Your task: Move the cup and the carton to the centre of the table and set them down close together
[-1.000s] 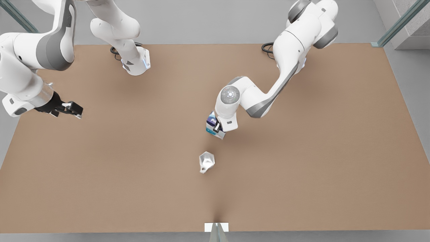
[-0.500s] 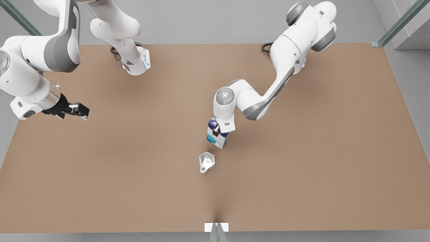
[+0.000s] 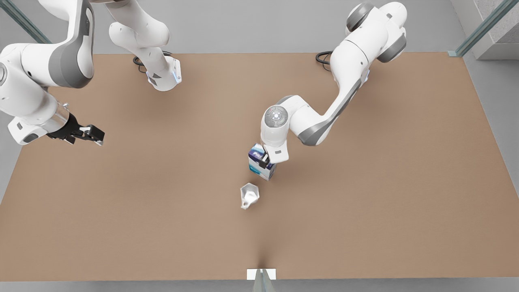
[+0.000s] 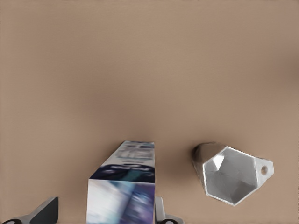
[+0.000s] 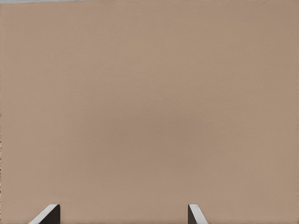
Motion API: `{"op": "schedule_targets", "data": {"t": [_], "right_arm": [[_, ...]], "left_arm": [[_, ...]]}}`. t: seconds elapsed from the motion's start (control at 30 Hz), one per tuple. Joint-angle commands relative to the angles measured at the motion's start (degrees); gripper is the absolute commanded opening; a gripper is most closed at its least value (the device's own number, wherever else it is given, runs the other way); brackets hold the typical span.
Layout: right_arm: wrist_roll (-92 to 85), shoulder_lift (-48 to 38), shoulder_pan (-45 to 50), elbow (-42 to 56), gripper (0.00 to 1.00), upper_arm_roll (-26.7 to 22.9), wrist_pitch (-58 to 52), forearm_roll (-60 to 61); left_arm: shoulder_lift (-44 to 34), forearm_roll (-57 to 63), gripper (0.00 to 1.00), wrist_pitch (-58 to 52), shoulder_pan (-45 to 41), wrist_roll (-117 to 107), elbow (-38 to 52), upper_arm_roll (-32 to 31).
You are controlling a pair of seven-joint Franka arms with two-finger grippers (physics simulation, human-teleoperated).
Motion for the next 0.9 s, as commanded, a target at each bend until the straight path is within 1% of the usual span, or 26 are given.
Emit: {"op": "schedule_targets", "data": {"t": [0.0,0.03,0.13,0.17,0.2,0.23,0.27,0.3,0.33,0.37,0.4,0.43,0.47,0.5,0.87], "right_arm": [[0.0,0.0,-0.2,-0.1,1.00,0.0,0.0,0.0],[0.0,0.0,-0.2,-0.1,1.00,0.0,0.0,0.0],[0.0,0.0,-0.1,-0.1,1.00,0.0,0.0,0.0],[0.0,0.0,-0.1,-0.1,1.00,0.0,-0.1,-0.1],[0.0,0.0,0.0,-0.1,1.00,0.0,-0.2,-0.1],[0.1,-0.1,0.1,-0.1,1.00,0.0,-0.3,-0.1],[0.0,-0.1,-0.2,-0.1,1.00,0.0,-0.4,0.0],[0.1,-0.2,-0.1,-0.1,1.00,0.0,-0.4,0.0],[0.3,-0.2,0.4,-0.2,1.00,0.0,-1.2,0.0],[0.0,-0.3,0.4,-0.2,1.00,0.1,-1.9,0.0],[-0.1,-0.4,0.3,-0.3,1.00,0.1,-2.1,0.0],[-0.1,-0.6,0.2,-0.2,1.00,0.0,-3.0,-0.1],[-0.1,-0.7,0.2,-0.7,1.00,0.0,-2.9,-0.3],[-0.1,-0.7,0.3,-0.9,1.00,0.0,-2.8,-0.3],[0.2,-0.7,0.2,0.1,1.00,0.5,-3.4,0.0]], "left_arm": [[0.0,0.0,1.00,-0.4,0.0,0.0,0.2,0.0],[0.0,-0.1,1.00,-2.6,0.0,0.0,2.5,0.0],[0.0,-0.1,1.00,-3.4,0.0,0.1,3.1,0.0],[0.0,-0.1,1.00,-6.2,0.0,0.2,5.4,0.0],[-0.1,-0.2,1.00,-13.6,1.8,2.5,9.4,-1.4],[-0.5,-4.3,1.00,-24.6,4.3,13.2,14.9,-2.0],[-2.1,-8.2,1.00,-36.5,10.4,31.6,20.0,-2.0],[-3.6,-8.6,1.00,-41.9,17.9,54.1,20.9,-2.0],[-3.8,-8.2,1.00,-43.1,23.4,76.8,20.9,0.0],[-7.1,-8.5,1.00,-43.0,23.6,100.1,20.8,9.3],[-9.7,-8.6,1.00,-42.8,23.6,106.5,20.7,11.2],[-13.1,-9.2,1.00,-41.4,23.6,106.6,18.9,11.2],[-17.0,-10.4,1.00,-38.6,23.6,106.6,15.0,12.0],[-18.6,-12.6,1.00,-36.7,23.2,106.6,12.9,13.6],[-19.3,-12.6,1.00,-36.9,22.4,106.6,12.6,13.8]]}}
